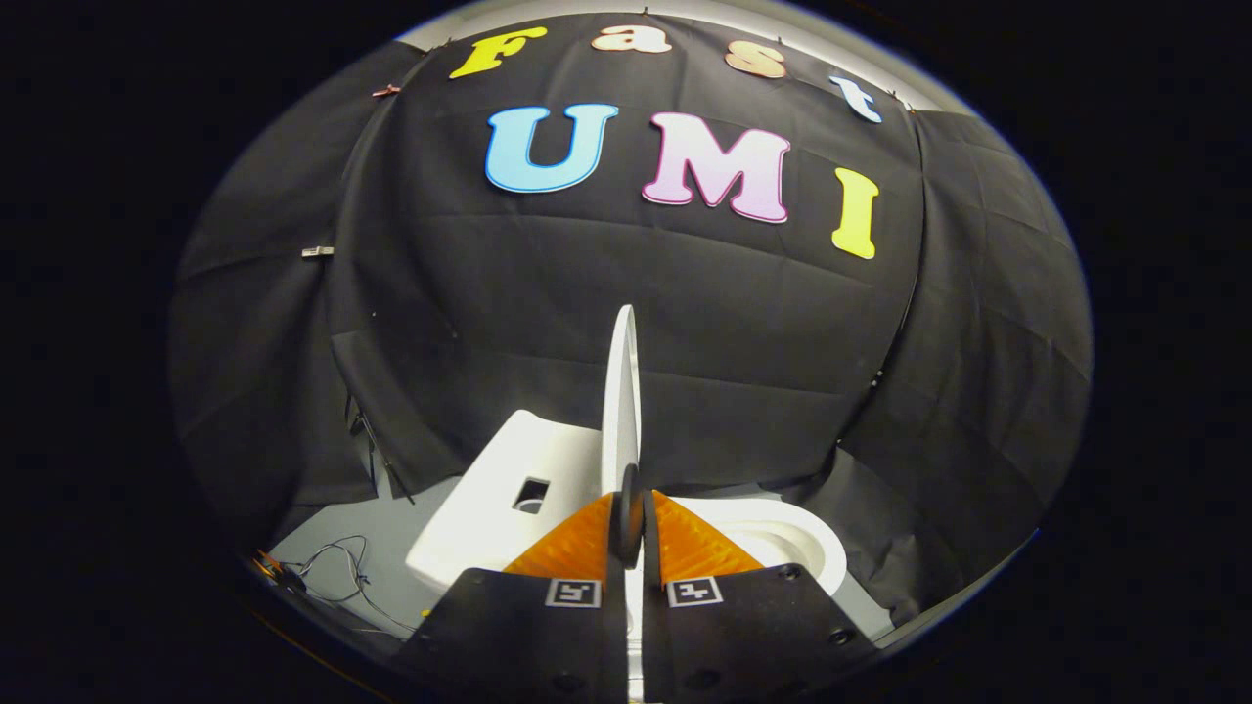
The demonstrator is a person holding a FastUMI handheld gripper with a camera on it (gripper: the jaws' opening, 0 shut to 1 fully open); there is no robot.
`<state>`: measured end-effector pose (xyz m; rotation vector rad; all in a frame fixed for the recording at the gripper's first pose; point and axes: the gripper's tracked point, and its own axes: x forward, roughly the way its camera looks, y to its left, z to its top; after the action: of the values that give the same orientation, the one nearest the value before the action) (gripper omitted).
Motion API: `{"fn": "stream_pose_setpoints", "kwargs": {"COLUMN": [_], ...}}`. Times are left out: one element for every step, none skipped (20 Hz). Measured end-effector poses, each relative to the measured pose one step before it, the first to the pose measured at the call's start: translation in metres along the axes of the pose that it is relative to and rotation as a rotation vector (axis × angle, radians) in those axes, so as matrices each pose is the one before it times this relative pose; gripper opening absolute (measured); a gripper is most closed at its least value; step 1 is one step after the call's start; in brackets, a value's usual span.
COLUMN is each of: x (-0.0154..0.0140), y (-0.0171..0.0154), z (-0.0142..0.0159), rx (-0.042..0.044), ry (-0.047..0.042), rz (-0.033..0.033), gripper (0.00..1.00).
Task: Open the toilet lid.
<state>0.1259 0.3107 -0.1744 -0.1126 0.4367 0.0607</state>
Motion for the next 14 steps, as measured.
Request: {"fn": "stream_pose_setpoints", "kwargs": {"x": [-0.00006,-0.00133,0.00142,0.00007,0.00036,-0.00143,-0.00137,-0.00336,-0.00277,-0.00319,-0.0022,-0.00056,-0.00231,-0.00111], "y": [0.00773,0.00763,0.00722,0.00584,0.00308,0.00152,-0.00309,-0.00359,-0.00071,0.00224,0.00255,0.00148,0.0003,0.00233], "z": [-0.00022,0.0002,-0.00162,-0.00011,-0.00111,-0.0004,0.00082,0.00238,0.00262,0.00193,0.00159,-0.00151,-0.00118,-0.00078], "rx": [-0.00367,-0.00619,-0.01652,-0.02844,-0.03198,-0.03823,-0.05528,-0.04031,-0.01769,-0.00167,0.00318,-0.00161,0.00485,0.00594], "ry": [0.00028,-0.00147,-0.00258,-0.00429,-0.00279,-0.00614,-0.01036,-0.01687,-0.02071,-0.01727,-0.01082,-0.00335,-0.00163,0.00571], "rz": [0.00591,0.00078,0.0017,-0.0058,-0.00894,-0.01396,-0.02889,-0.02573,-0.01247,0.00215,0.0087,0.00024,0.00144,0.01153], "gripper": [0.12,0.12,0.12,0.11,0.12,0.11,0.12,0.12,0.13,0.18,0.22,0.3,0.41,0.52]}}
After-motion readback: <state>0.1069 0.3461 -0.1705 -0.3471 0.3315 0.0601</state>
